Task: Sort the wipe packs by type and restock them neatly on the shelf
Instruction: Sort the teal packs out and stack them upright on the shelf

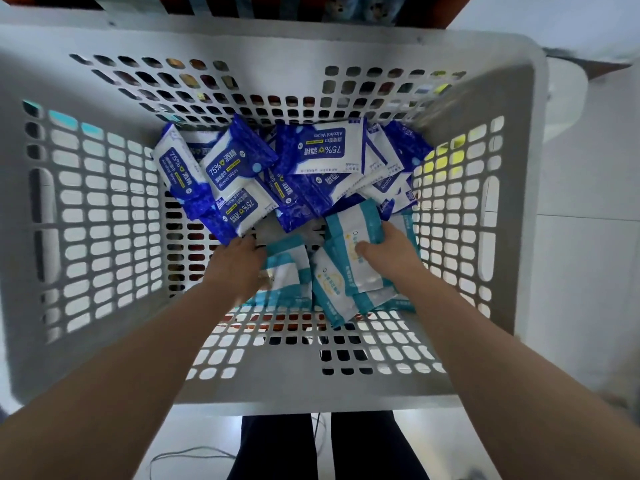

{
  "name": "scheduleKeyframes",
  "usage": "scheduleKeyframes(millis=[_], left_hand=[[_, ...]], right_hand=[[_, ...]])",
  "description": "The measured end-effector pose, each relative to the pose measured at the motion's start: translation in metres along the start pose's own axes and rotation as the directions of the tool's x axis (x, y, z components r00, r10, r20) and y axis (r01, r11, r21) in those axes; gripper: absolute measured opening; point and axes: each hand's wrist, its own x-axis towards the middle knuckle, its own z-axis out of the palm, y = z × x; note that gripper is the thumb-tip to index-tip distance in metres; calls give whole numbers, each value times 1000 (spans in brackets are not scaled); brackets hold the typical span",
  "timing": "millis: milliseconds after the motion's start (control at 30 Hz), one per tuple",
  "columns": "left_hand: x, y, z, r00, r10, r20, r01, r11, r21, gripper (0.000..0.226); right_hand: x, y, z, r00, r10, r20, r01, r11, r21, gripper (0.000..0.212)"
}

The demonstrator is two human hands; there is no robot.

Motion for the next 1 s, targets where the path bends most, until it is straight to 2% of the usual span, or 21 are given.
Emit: scheduleKeyframes(millis=[67,133,267,400,467,533,633,667,733,767,867,1000], left_hand=[[-2,-2,6,1000,24,8,-23,992,-121,56],[-2,-1,8,999,27,36,-21,987,-157,54],[-5,7,4,995,83,64,-77,994,-83,50],[-18,11,-2,988,118,105,-83,953,-293,47],[-26,10,-8,993,101,61,-74,933,-353,42],[-37,10,-20,1000,21,-10,-23,891,-453,44],[-57,9,-39,992,-118,-38,64,753,-655,67],[-64,8,-45,989,-143,-33,80,713,-697,65],[-76,4,-55,982,-184,-30,103,670,-735,33],[-85,2,-61,976,-215,-29,117,634,-765,25],[-116,-1,-76,944,-327,-45,123,473,-873,30],[-164,-3,-89,855,-513,-78,35,206,-978,42]], right_hand=[[-1,-2,1,1000,4,22,-4,1000,4,43],[-2,-3,2,999,-1,45,1,1000,-10,46],[-5,-4,-1,997,-25,75,29,999,-43,42],[-14,-8,0,993,-62,101,69,995,-70,47],[-23,-10,2,992,-95,79,101,992,-70,43],[-35,-14,4,989,-142,47,144,988,-47,42],[-57,-27,7,977,-211,20,212,976,-49,42],[-65,-32,8,974,-228,8,228,972,-60,41],[-80,-43,9,964,-267,-17,265,962,-71,36],[-88,-50,9,955,-295,-27,293,954,-64,34],[-116,-70,8,930,-363,-61,366,930,30,31],[-153,-97,9,871,-483,-87,490,859,147,29]])
